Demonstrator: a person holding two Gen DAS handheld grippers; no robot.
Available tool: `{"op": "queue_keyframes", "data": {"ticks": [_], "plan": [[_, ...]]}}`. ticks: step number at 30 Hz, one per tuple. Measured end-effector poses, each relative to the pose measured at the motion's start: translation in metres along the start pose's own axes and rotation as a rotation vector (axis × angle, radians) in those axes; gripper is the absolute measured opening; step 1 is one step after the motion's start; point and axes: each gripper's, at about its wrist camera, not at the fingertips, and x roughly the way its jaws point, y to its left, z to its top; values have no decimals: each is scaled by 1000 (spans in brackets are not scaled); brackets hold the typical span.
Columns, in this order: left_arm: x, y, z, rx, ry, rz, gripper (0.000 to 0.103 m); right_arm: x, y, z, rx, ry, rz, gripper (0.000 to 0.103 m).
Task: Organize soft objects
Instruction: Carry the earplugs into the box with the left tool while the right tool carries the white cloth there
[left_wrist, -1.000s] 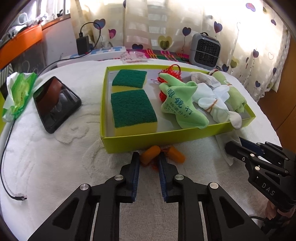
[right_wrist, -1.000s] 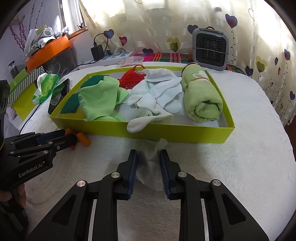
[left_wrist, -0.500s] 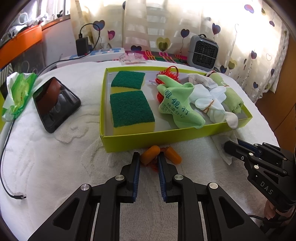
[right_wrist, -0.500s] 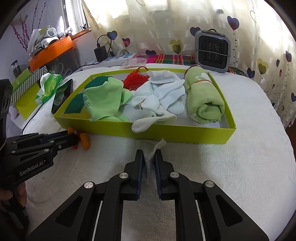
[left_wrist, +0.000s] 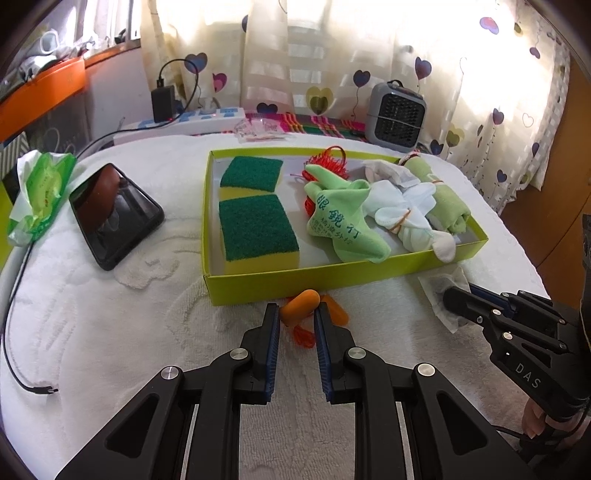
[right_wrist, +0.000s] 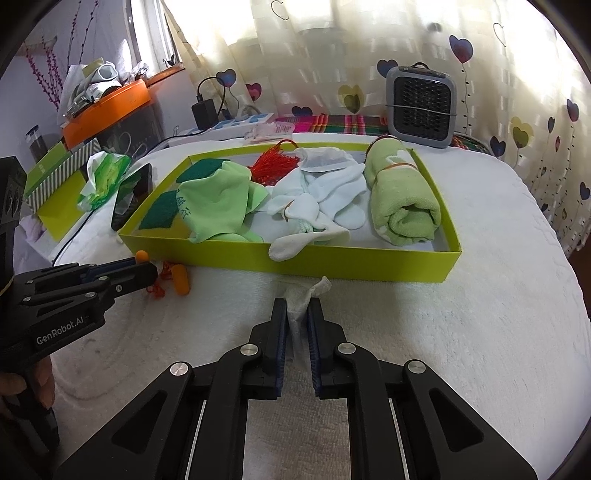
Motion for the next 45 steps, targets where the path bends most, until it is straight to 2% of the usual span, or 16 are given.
{"op": "queue_keyframes", "data": {"ticks": [19,35,45], "plan": [[-38,-5,20,21,-103,-30,18,-32,4,13,-4,-93,7,11],[-54,-3,46,17,-149,-73,18,-49,2,28,-9,-155,8,11],[-62,-8,74,43,-181,-96,18,-54,-1,53,-19,-188,3,11]]}}
